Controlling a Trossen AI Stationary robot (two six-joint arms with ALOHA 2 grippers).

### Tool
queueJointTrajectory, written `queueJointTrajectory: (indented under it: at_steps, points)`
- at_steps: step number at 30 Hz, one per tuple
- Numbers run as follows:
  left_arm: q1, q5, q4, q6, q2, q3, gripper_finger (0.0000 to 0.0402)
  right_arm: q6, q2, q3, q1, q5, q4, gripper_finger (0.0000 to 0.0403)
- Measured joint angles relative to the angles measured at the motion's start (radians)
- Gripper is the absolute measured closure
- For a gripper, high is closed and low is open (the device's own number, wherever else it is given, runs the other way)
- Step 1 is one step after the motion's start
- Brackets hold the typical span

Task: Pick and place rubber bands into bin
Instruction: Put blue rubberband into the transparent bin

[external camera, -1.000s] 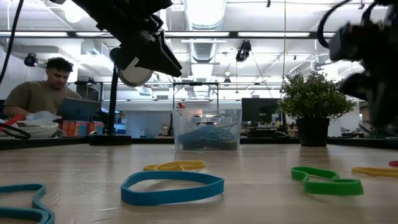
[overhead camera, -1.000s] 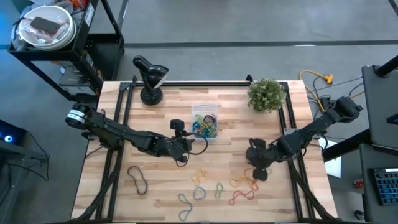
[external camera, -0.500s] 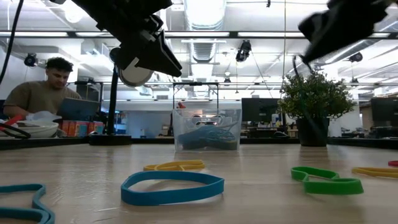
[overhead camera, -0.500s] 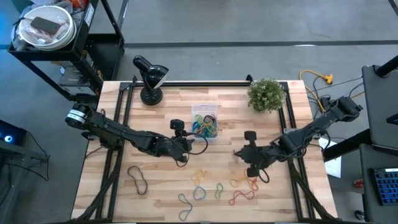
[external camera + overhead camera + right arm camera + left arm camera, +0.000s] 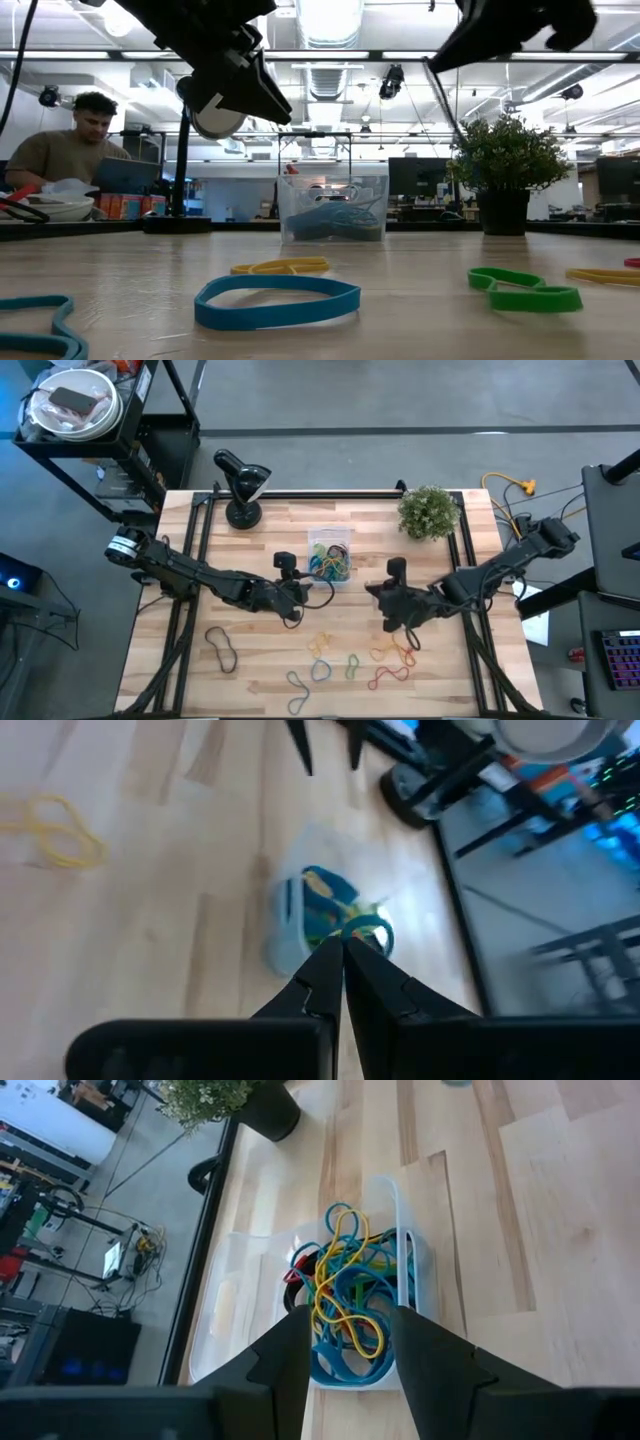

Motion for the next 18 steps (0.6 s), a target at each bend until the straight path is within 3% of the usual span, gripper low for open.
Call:
queueJointTrajectory:
  at_steps: [8,18]
  points:
    - [-0.001,-0.003,-0.101,-0.065,-0.002,0.0,0.0276,-0.132,0.086,0.086,-0.052,0.047,0.018,0.0395]
    - [-0.054,0.01,-0.263,-0.303,-0.051,0.0,0.0276,-0.284,0.169,0.171,-0.137,0.046,0.072,0.0394]
